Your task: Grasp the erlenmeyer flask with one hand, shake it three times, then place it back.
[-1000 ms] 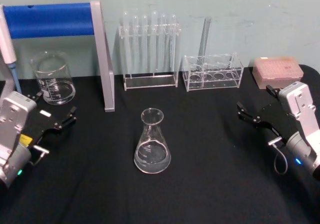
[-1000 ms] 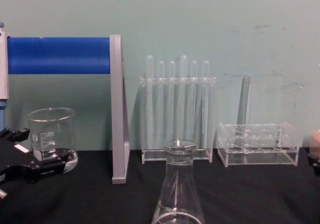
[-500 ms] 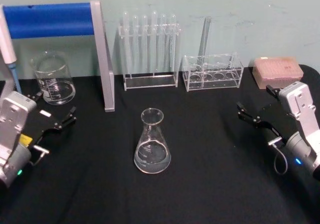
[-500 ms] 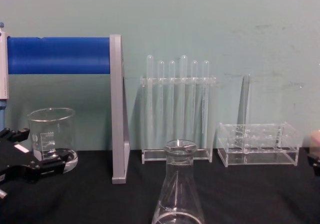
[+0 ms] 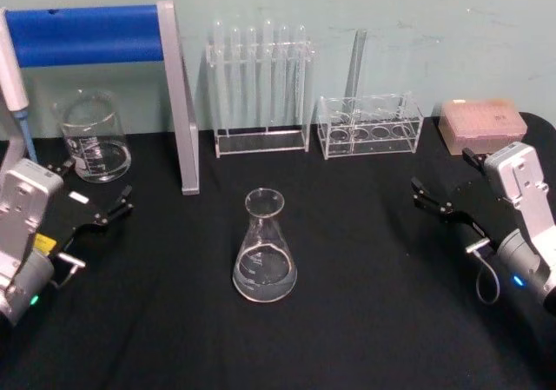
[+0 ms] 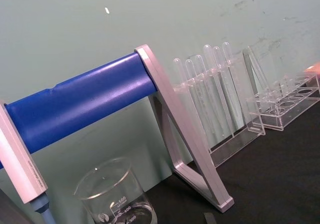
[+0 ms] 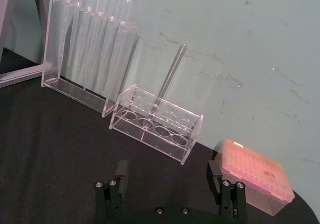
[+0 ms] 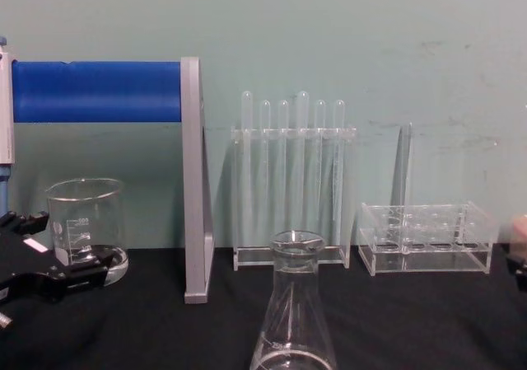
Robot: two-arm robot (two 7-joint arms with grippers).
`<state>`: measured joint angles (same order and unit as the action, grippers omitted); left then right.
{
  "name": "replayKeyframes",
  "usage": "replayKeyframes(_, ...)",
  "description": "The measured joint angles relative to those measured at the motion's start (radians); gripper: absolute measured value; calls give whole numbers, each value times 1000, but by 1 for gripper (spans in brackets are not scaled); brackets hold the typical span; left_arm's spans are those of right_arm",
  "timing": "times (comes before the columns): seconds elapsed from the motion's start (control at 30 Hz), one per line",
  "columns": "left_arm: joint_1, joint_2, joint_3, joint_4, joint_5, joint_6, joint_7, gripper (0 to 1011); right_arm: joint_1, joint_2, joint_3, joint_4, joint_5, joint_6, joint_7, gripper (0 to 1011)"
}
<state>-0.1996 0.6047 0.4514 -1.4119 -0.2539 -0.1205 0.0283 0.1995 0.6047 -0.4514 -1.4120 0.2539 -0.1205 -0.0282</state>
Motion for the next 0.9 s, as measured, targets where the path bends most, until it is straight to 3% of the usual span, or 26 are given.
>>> replayKeyframes(0.2, 0, 0, 0, 0, 0, 0, 0, 1001, -4, 0, 5, -4, 5, 0, 10, 1000)
replayKeyframes(0.6, 0, 0, 0, 0, 0, 0, 0, 1001, -72, 20, 72, -92, 112, -16, 135, 1000)
replayKeyframes(0.9, 0, 0, 0, 0, 0, 0, 0, 1001, -108, 42, 100, -148, 239, -18, 319, 1000)
